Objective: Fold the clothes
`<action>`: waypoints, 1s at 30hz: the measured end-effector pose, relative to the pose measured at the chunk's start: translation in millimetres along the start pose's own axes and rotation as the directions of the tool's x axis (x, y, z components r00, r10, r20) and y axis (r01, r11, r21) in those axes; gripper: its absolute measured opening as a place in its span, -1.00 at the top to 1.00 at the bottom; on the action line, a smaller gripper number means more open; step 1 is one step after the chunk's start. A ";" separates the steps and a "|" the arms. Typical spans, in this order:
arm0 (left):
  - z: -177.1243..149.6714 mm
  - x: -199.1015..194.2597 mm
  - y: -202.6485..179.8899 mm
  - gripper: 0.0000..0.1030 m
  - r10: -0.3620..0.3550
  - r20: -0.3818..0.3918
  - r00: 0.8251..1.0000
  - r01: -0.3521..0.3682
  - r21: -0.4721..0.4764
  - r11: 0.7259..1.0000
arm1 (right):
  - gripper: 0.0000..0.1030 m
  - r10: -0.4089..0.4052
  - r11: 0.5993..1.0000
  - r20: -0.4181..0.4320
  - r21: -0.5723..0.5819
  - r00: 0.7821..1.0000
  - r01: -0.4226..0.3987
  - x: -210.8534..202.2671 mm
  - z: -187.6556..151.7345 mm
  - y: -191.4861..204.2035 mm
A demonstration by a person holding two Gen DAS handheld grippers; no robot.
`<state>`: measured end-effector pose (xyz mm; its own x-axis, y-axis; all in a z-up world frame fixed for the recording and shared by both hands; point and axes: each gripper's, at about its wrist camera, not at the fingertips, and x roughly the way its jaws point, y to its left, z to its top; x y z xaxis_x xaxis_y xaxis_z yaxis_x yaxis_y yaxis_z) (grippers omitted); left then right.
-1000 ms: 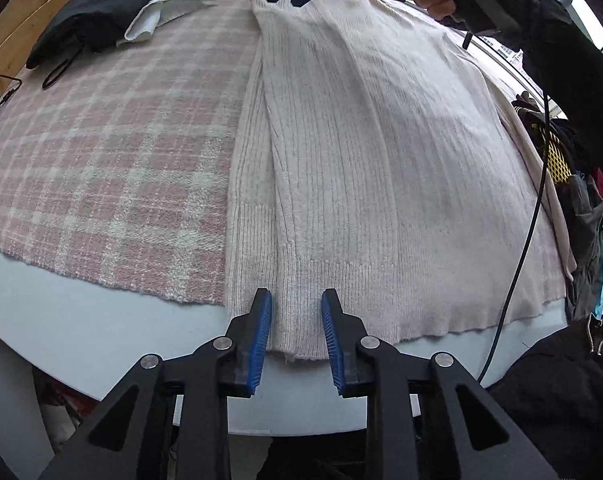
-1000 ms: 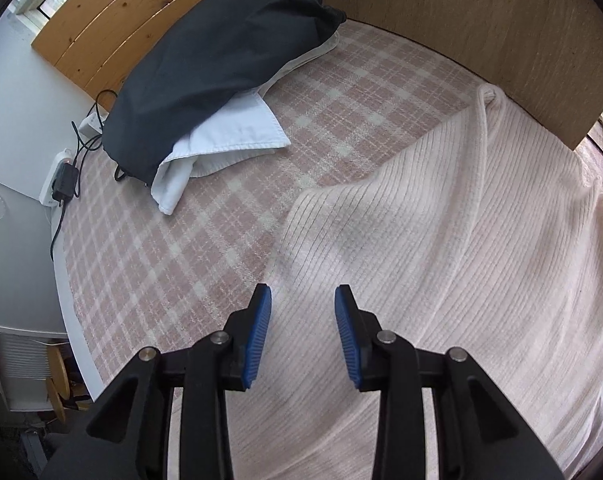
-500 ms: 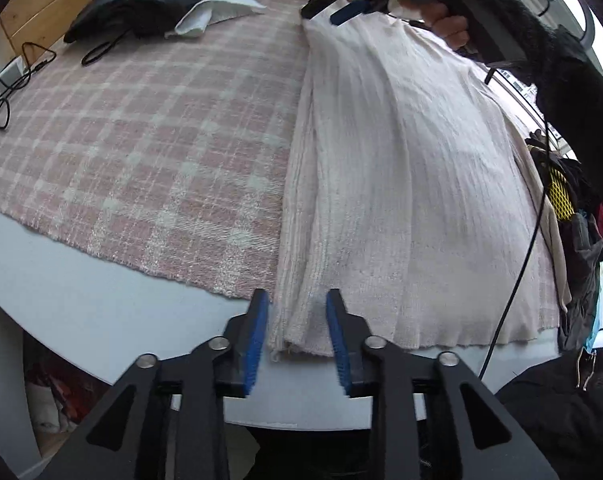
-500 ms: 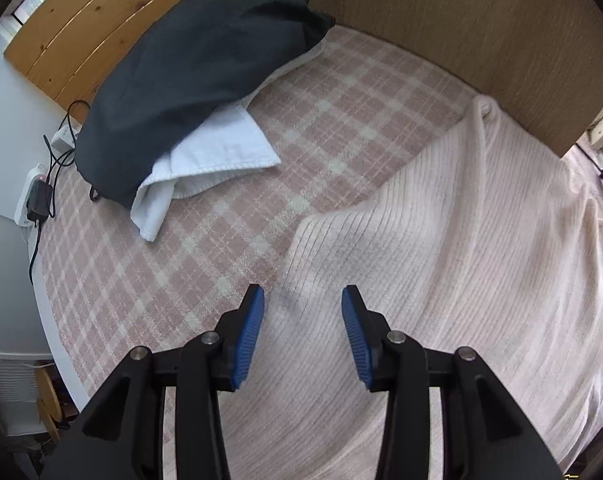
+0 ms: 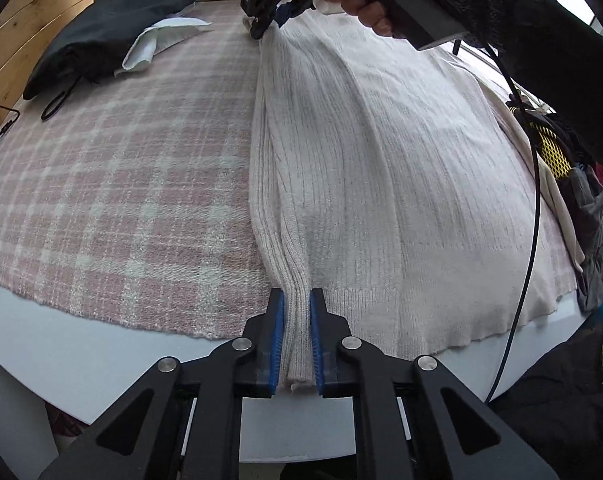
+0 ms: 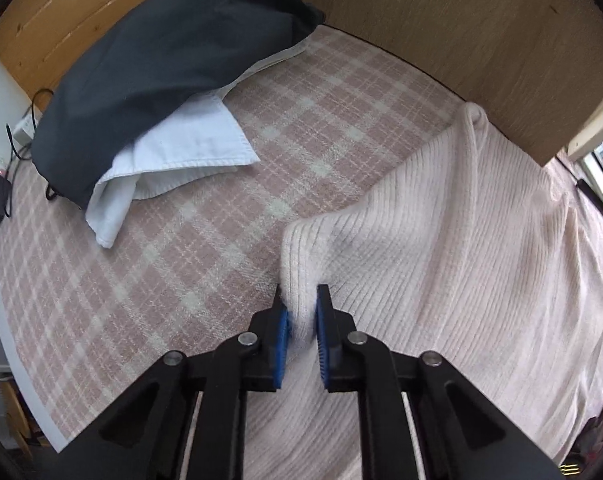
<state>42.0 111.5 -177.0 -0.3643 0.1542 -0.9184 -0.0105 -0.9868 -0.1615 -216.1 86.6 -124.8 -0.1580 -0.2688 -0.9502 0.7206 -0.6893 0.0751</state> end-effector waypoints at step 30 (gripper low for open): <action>-12.6 -56.0 -45.7 0.52 -0.129 -0.042 0.991 0.134 0.176 0.975 | 0.52 0.211 0.867 0.255 0.396 0.944 -0.301 -81.3 -110.1 -172.9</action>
<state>74.7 148.6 -122.7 -0.3207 0.2818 -0.9043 -0.2231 -0.9503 -0.2170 -253.6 301.7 -93.8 -0.1694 -0.5709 -0.8034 0.4052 -0.7834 0.4712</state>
